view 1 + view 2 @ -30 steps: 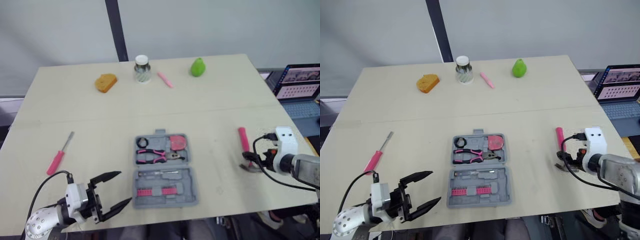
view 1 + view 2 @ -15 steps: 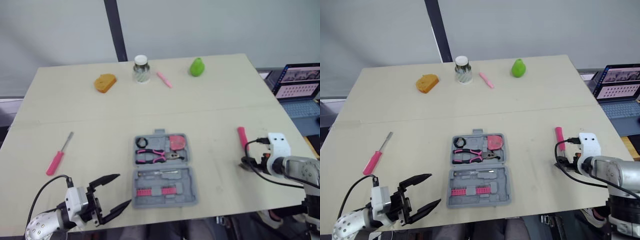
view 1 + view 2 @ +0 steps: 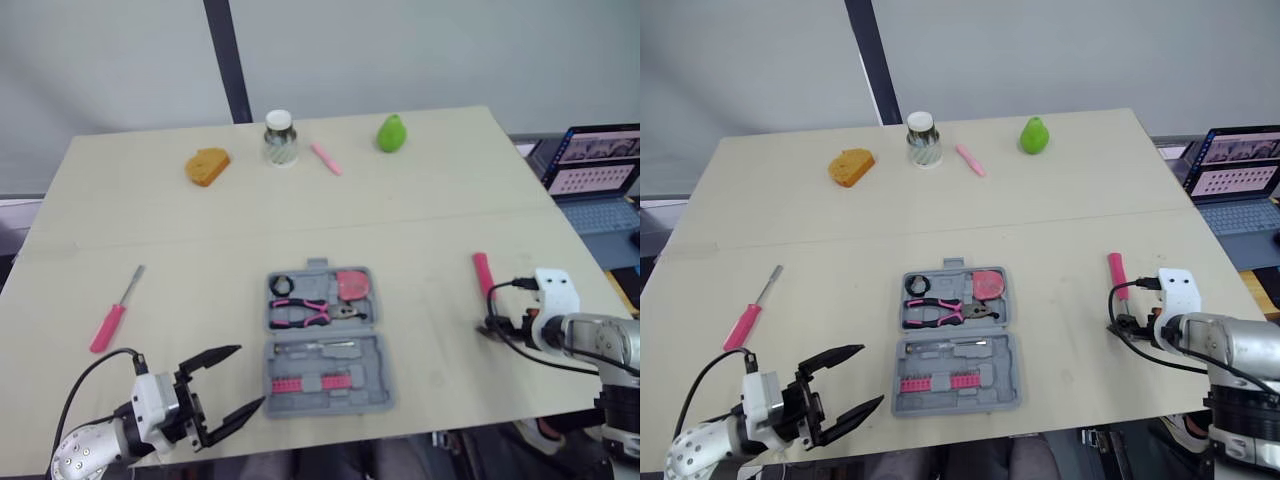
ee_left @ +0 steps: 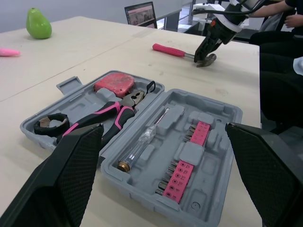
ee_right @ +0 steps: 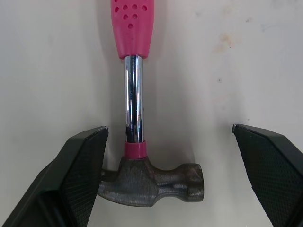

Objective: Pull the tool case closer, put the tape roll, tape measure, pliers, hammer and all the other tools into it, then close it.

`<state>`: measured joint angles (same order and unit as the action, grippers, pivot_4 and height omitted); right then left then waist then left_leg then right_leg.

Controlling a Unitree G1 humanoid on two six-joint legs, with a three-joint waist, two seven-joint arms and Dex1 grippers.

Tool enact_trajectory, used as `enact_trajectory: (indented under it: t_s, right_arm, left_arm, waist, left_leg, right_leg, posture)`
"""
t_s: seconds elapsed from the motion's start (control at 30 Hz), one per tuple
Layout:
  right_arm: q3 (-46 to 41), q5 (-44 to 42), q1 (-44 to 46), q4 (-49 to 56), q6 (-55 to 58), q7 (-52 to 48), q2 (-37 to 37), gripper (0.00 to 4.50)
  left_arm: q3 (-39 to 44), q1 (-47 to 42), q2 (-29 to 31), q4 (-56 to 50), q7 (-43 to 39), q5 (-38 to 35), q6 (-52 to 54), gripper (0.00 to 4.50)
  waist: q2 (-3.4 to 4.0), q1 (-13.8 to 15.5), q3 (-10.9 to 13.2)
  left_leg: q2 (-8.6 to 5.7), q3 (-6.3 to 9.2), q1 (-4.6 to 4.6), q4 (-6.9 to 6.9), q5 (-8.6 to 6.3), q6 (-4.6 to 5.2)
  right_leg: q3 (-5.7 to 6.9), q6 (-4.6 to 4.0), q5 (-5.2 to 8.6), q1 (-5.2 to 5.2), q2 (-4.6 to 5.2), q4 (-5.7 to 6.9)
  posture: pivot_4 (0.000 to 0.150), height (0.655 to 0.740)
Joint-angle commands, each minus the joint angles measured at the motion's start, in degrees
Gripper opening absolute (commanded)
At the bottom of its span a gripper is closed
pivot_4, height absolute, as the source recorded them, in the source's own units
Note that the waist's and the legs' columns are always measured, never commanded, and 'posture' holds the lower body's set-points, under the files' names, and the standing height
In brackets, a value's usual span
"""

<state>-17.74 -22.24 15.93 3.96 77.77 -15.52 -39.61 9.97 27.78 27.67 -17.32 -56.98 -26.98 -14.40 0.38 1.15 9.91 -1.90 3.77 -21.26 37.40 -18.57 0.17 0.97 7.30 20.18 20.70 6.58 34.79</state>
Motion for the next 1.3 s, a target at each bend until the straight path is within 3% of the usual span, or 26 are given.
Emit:
enact_trajectory:
  t_s: [0.03,0.13,0.3,0.4,0.8,1.07,1.3]
  right_arm:
    - [-0.45,0.59,0.12,0.42,0.47,0.18,0.56,4.5]
    - [-0.55,0.72,-0.01,0.7,0.75,0.19,1.04,3.7]
    - [-0.5,0.85,-0.19,0.93,0.86,0.01,1.32,1.22]
    - [-0.49,0.91,-0.28,1.03,0.84,-0.02,1.39,0.11]
    - [0.28,0.53,-1.46,3.02,-0.38,-1.17,0.49,0.11]
    - [8.42,-6.4,-2.17,17.34,3.49,-13.29,-13.83,0.11]
    - [16.59,-12.03,-1.09,30.16,0.49,-25.2,-27.86,0.11]
  left_arm:
    - [-0.33,0.81,-0.04,-1.58,0.52,-0.16,-0.22,4.42]
    - [-0.32,0.71,0.05,-1.77,0.66,-0.15,-0.1,4.5]
    - [-0.23,0.65,0.37,-2.18,0.85,-0.24,0.24,4.5]
    - [-0.04,0.62,0.55,-2.4,0.85,-0.35,0.51,4.5]
    - [-0.21,0.25,1.05,-4.38,1.51,-0.69,2.49,4.5]
    - [2.81,1.24,3.74,-5.33,-0.32,-4.2,5.94,4.5]
    - [7.29,3.2,7.35,-4.48,-4.17,-7.88,8.74,4.5]
  waist:
    - [0.0,-0.01,0.0]
    - [0.0,-0.01,0.0]
    - [0.0,0.04,0.0]
    - [-0.02,0.11,0.0]
    - [-0.01,0.08,0.0]
    - [0.34,0.02,0.21]
    - [0.27,0.16,0.29]
  left_leg:
    - [0.0,0.0,0.0,0.0,0.0,0.0]
    - [0.0,0.0,0.01,0.0,0.0,0.0]
    - [0.0,0.0,0.01,0.0,0.0,0.0]
    - [0.0,0.0,0.01,0.0,0.0,0.0]
    - [0.0,0.0,0.01,-0.02,0.0,0.01]
    - [0.0,-0.02,-0.11,-0.11,0.01,0.02]
    - [0.03,-0.15,-0.29,-0.16,0.02,0.01]
  right_leg:
    - [0.0,0.0,0.0,0.0,0.0,0.0]
    - [0.0,0.0,0.0,0.0,0.0,0.0]
    - [-0.01,0.0,0.0,-0.01,0.0,-0.01]
    - [0.0,0.0,0.0,-0.02,0.01,-0.02]
    - [0.0,0.0,0.0,-0.03,0.02,-0.05]
    - [-0.01,0.0,0.0,0.14,0.0,-0.09]
    - [0.11,-0.02,0.02,0.42,-0.06,-0.07]
  posture:
    - [0.15,0.7391]
    - [0.15,0.7391]
    - [0.15,0.7391]
    - [0.15,0.7391]
    - [0.15,0.7391]
    - [0.15,0.7391]
    - [0.15,0.7391]
